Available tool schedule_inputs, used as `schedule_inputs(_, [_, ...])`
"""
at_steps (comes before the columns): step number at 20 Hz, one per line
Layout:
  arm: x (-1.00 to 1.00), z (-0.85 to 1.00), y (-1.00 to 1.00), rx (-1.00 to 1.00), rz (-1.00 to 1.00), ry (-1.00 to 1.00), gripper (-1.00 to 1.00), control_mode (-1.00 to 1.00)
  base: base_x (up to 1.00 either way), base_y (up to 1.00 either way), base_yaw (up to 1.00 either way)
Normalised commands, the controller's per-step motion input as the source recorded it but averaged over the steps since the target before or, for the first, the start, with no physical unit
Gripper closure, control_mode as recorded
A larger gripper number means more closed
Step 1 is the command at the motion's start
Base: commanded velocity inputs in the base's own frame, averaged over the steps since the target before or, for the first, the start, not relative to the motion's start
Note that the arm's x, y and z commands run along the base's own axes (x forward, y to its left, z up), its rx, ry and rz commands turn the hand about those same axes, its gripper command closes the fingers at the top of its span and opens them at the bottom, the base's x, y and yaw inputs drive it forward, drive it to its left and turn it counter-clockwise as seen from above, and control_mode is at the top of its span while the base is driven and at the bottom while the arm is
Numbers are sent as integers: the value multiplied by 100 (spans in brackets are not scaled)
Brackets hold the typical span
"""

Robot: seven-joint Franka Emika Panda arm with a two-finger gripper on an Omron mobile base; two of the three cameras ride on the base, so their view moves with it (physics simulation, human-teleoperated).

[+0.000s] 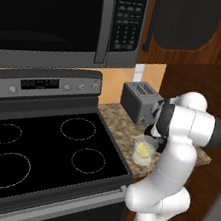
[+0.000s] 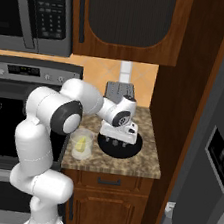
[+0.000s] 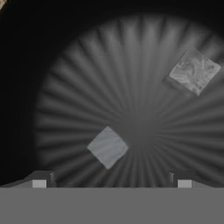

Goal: Grab a lemon wedge from the fridge and one ice cube from the ice bowl, and put them in the glass of lemonade.

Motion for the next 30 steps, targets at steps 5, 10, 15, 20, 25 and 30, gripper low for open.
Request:
schedule_inputs(5, [7, -22, 0, 0, 0, 0, -100, -100, 0, 0, 0])
schedule_inputs(10, [3, -7, 0, 0, 0, -3, -100, -100, 0, 0, 0])
schedule_inputs(15, [0, 0, -1, 1, 0, -2, -100, -100, 0, 0, 0])
schedule_inputs(20, [-5, 2, 0, -6, -3, -16, -100, -100, 0, 0, 0])
schedule_inputs(25, [0, 5, 1, -13, -4, -7, -100, -100, 0, 0, 0])
schedule_inputs(30, [14, -3, 1, -2, 0, 0, -100, -100, 0, 0, 0])
